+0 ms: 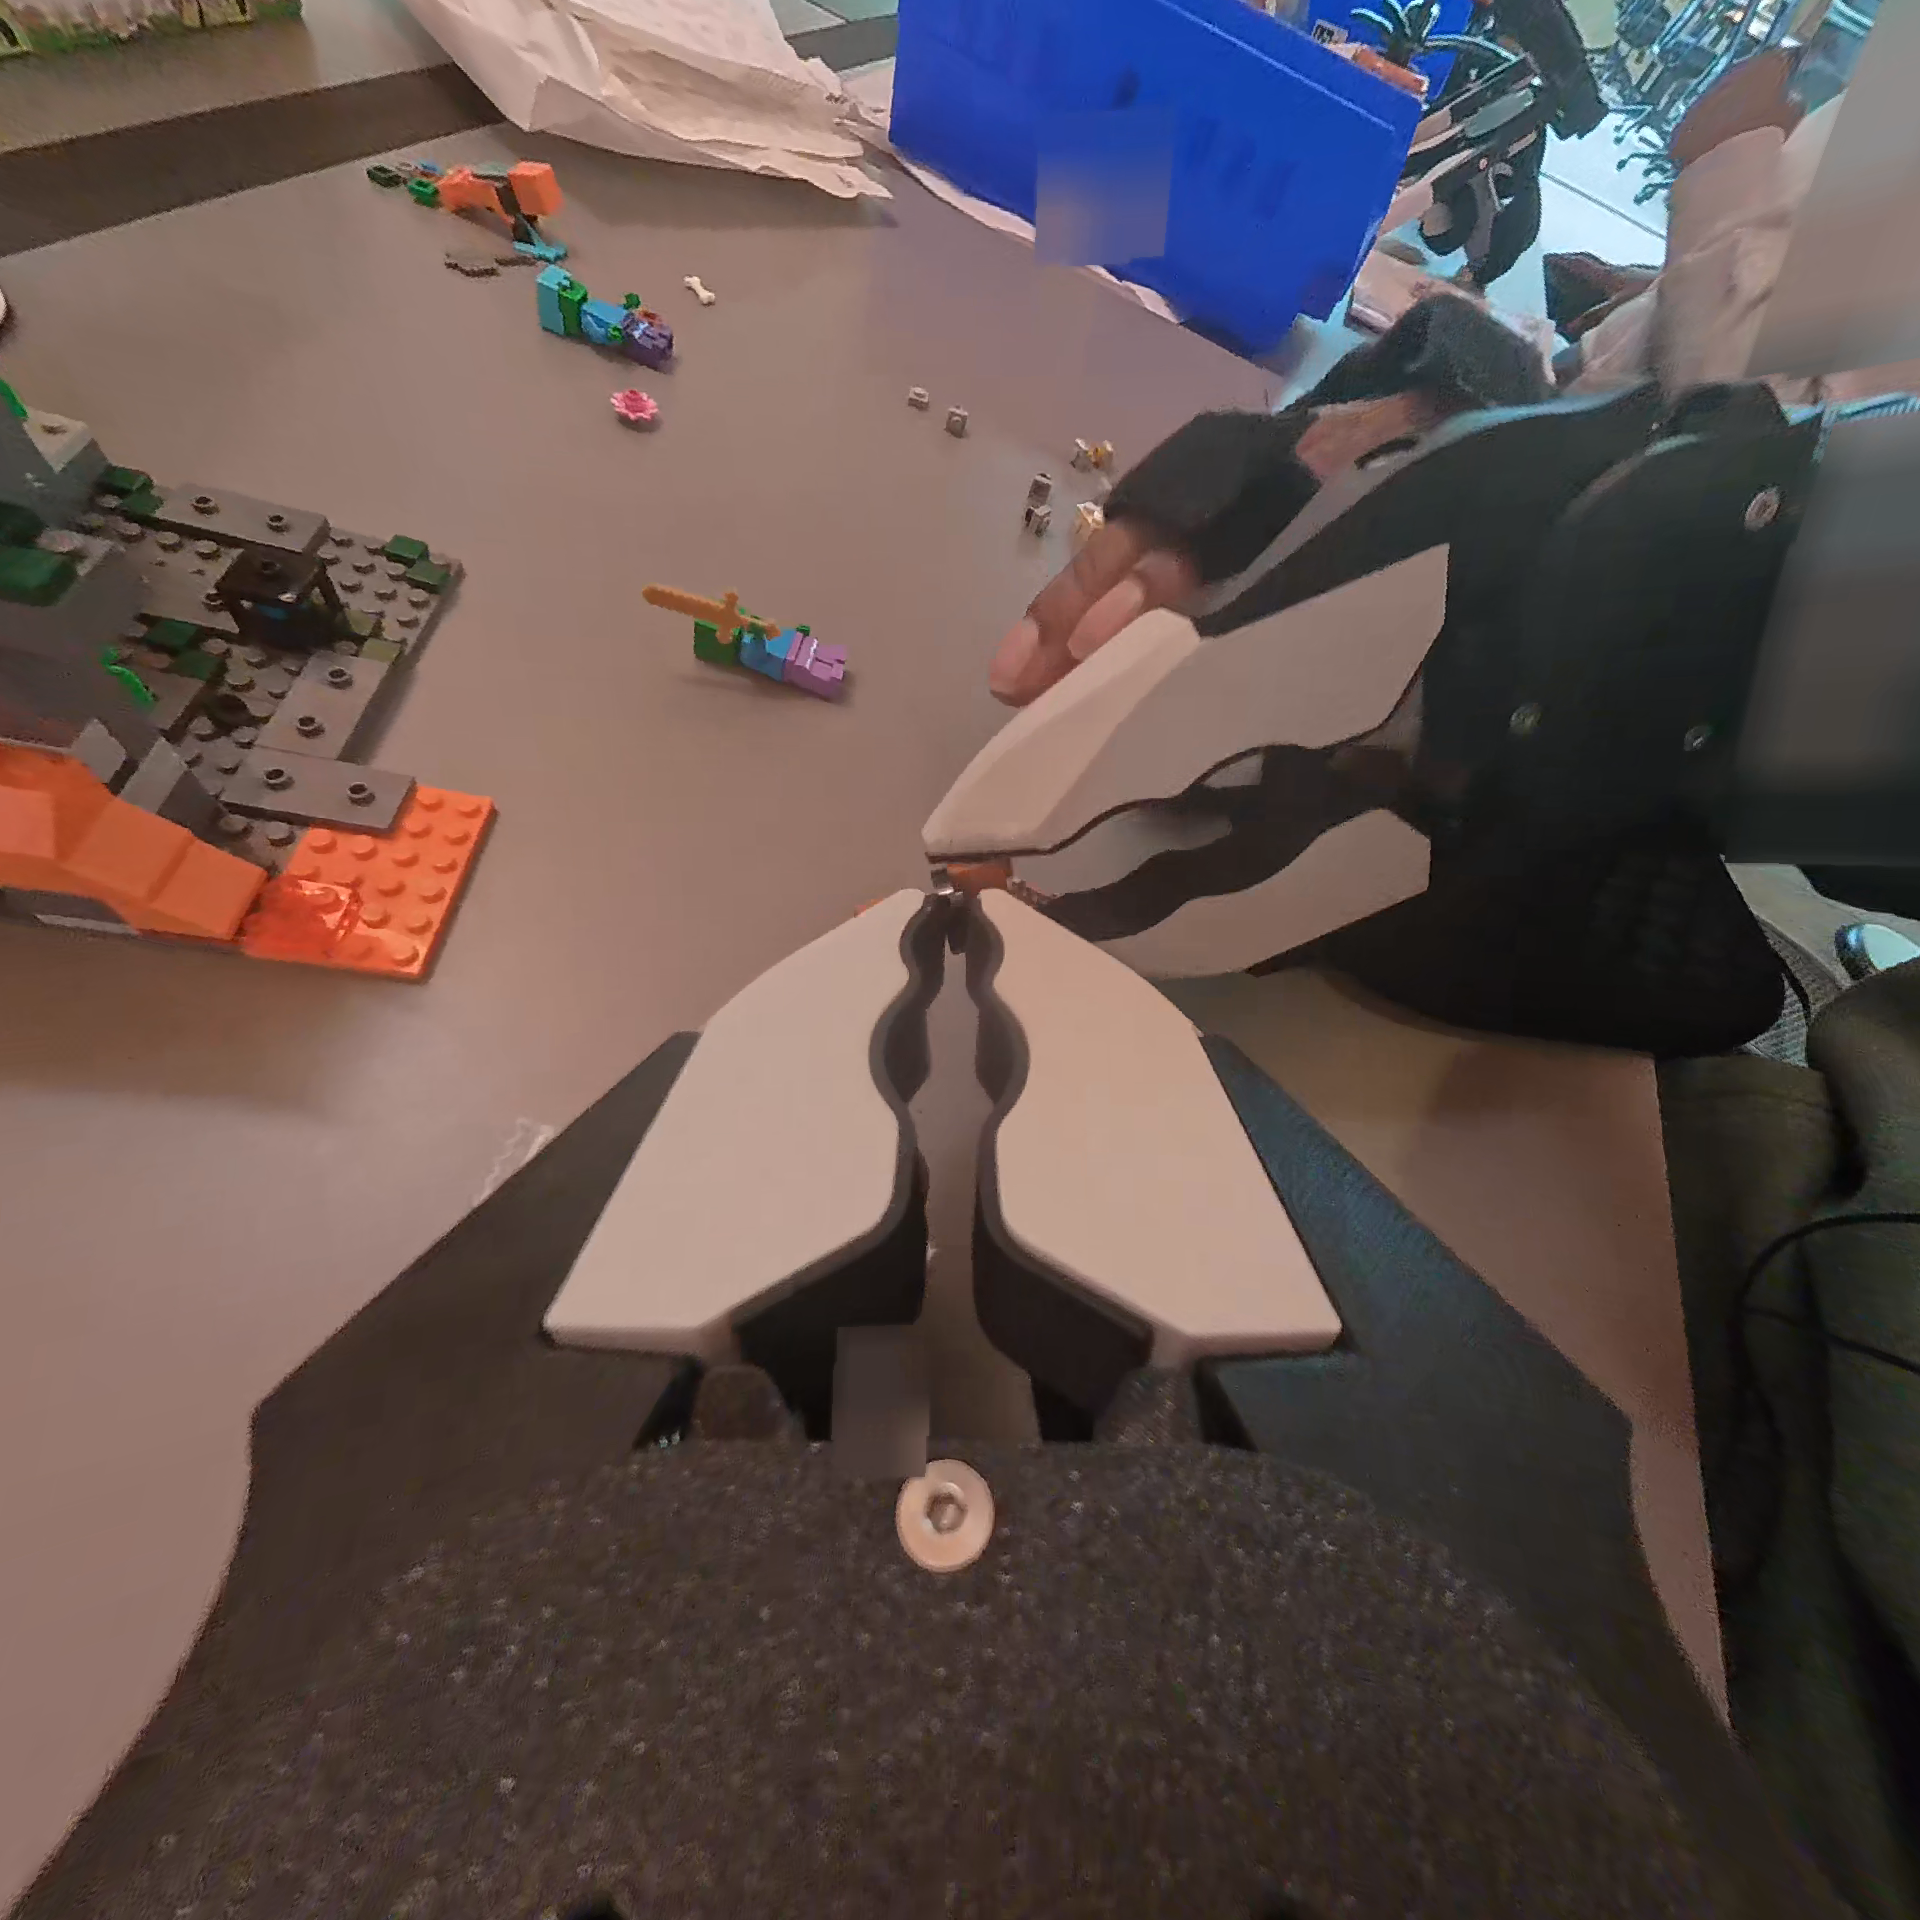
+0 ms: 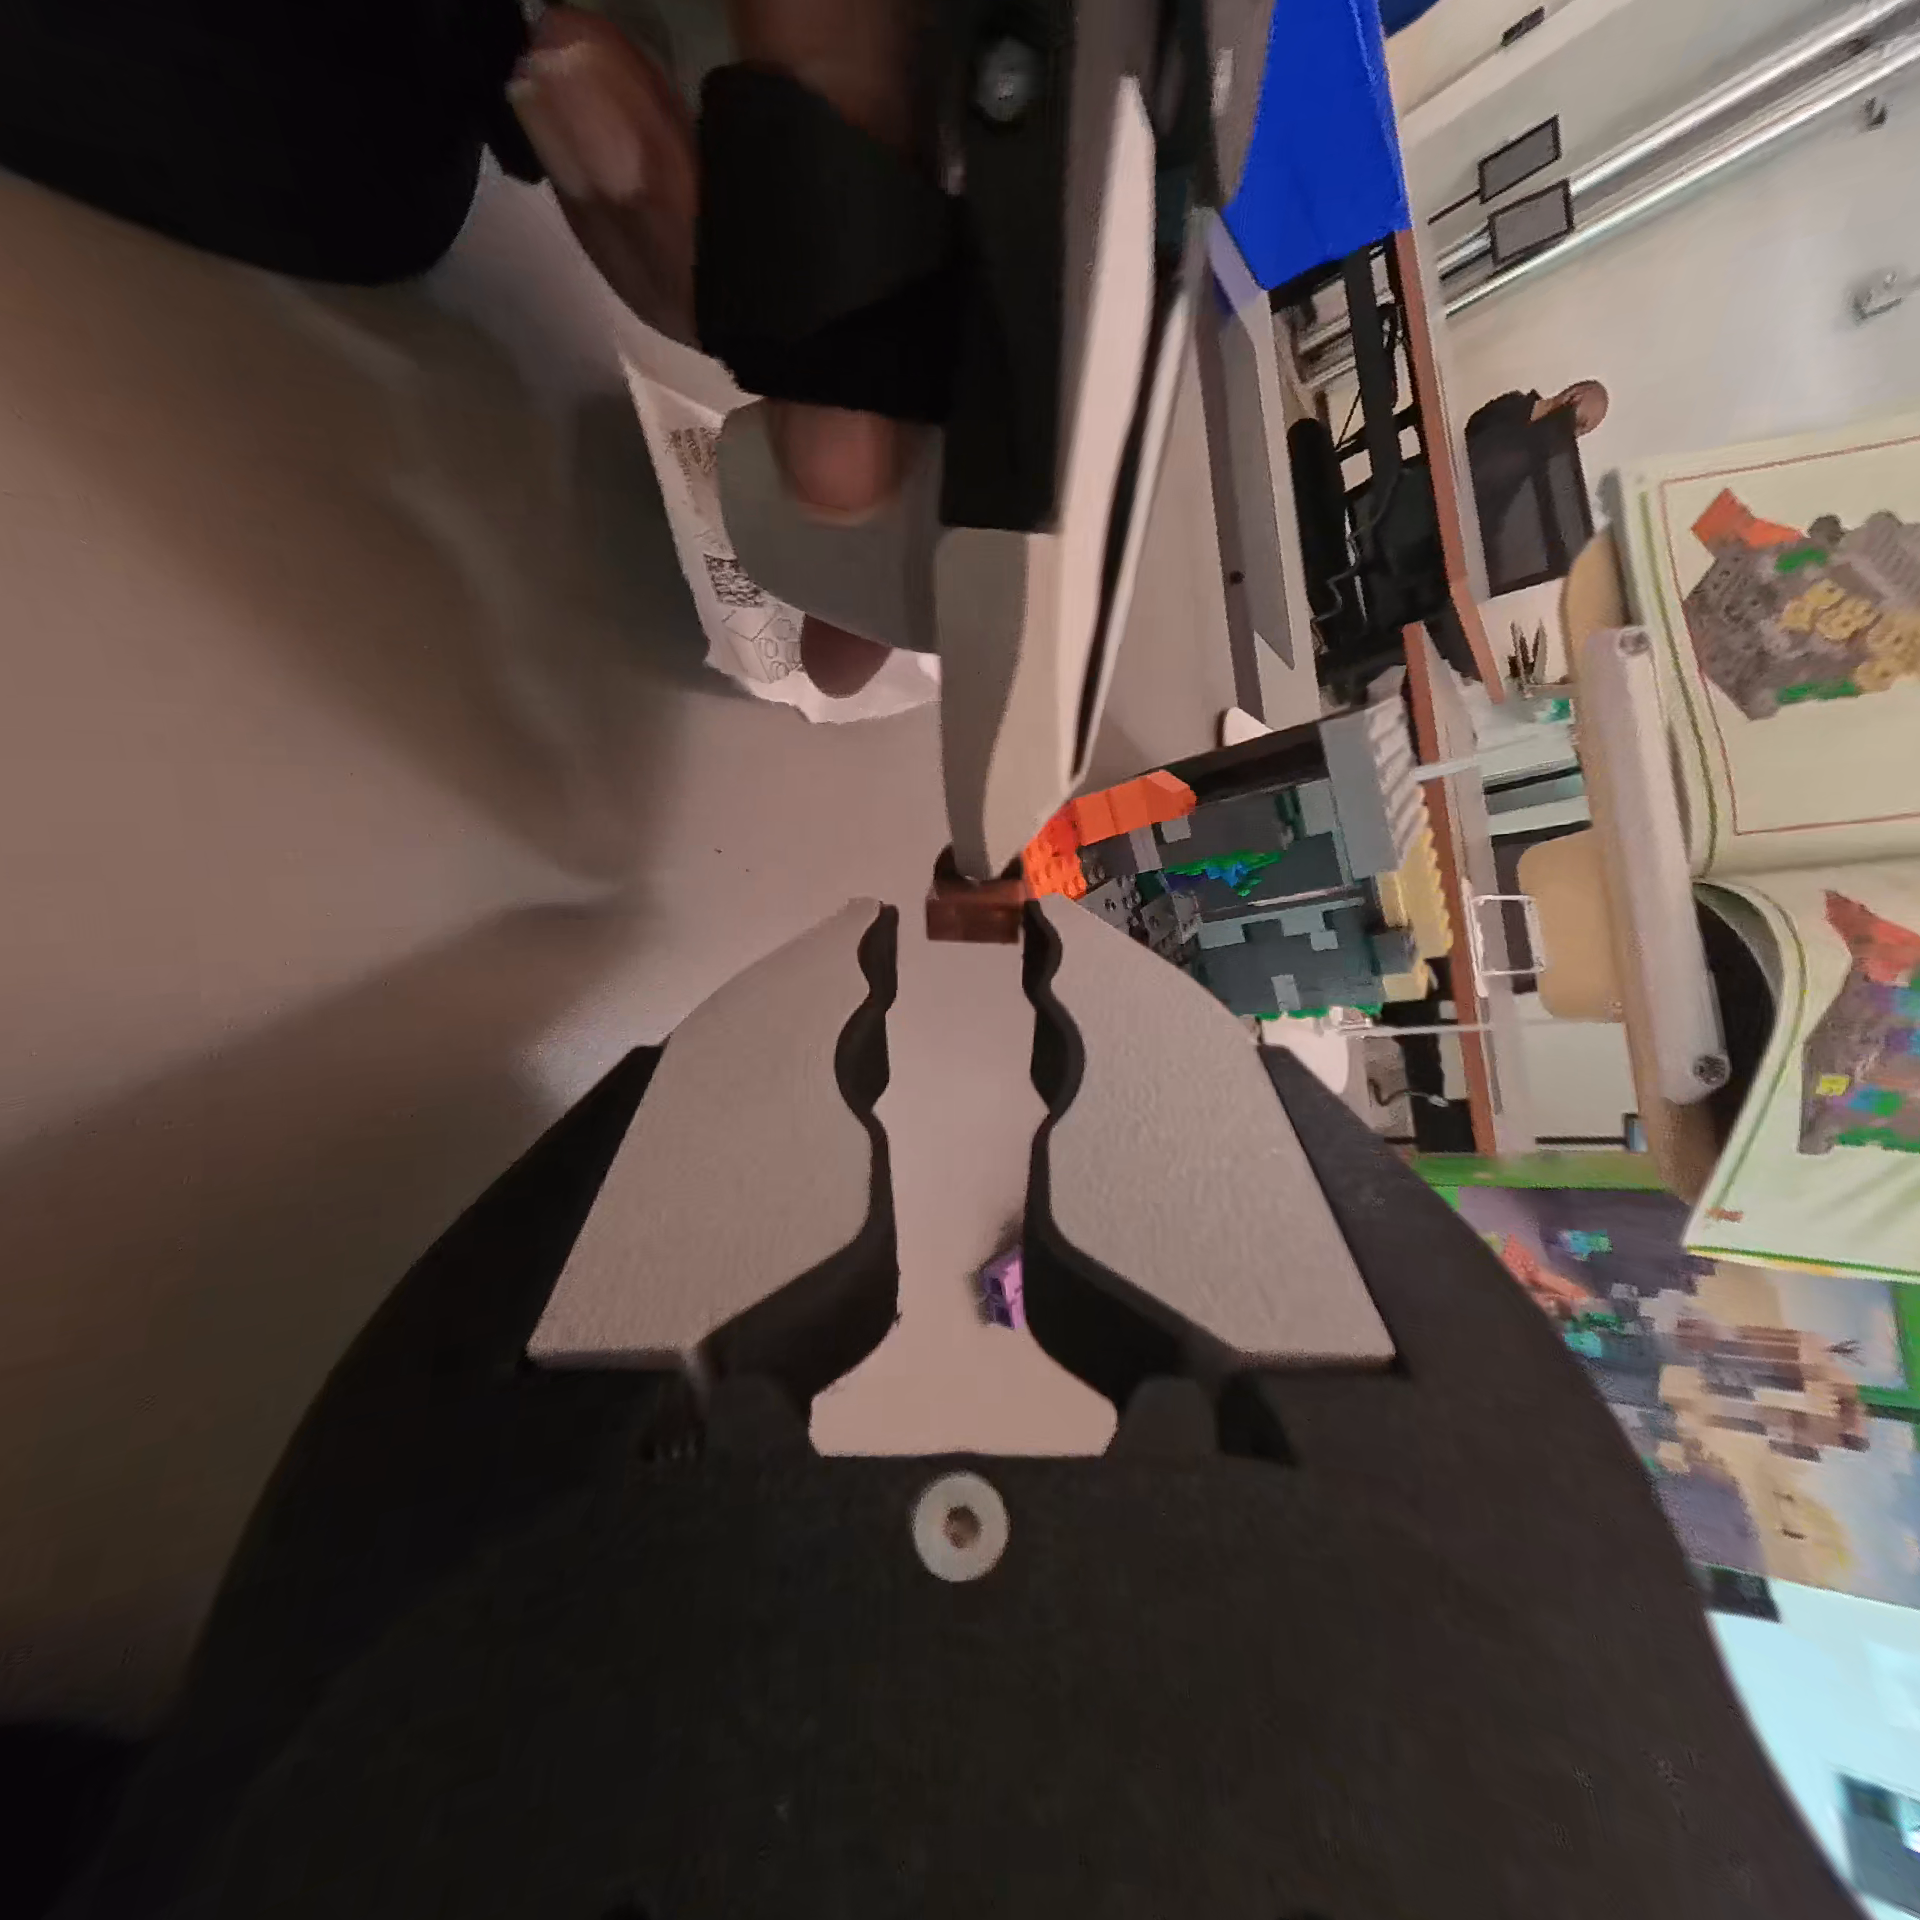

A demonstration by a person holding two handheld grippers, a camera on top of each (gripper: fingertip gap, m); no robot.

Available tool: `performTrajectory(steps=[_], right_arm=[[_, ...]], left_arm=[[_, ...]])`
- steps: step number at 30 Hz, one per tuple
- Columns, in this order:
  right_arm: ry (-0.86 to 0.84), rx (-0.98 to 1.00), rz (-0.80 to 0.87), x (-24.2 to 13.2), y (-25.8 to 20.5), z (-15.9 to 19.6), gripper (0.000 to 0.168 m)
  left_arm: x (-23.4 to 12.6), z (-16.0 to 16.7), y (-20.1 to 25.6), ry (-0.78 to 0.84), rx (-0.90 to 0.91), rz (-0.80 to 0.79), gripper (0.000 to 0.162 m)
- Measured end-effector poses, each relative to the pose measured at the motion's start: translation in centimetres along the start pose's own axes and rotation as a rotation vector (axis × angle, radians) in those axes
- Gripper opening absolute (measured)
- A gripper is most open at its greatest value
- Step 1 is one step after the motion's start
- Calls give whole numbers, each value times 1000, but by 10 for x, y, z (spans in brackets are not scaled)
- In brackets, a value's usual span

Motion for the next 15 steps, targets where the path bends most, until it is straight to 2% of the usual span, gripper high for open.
performTrajectory(steps=[3, 11, 15], right_arm=[[10, -16, 30, -2, 2, -1, 16], [196, 478, -268, -14, 10, -3, 16], [269, 547, -335, -22, 13, -4, 16]], left_arm=[[0, 0, 2, 0, -5, 10, 3], [-2, -7, 14, 31, 124, 16, 4], [-2, -9, 14, 43, 137, -11, 3]])
Point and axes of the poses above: each gripper's, where its closed fingertips meet, x out along the fingers, z out of its underside, y = z × x across the jaws, the point moved 2 cm from there along -x, back along the fingers, and after that the axes turned 7 degrees about z, right-handed, at the moved point
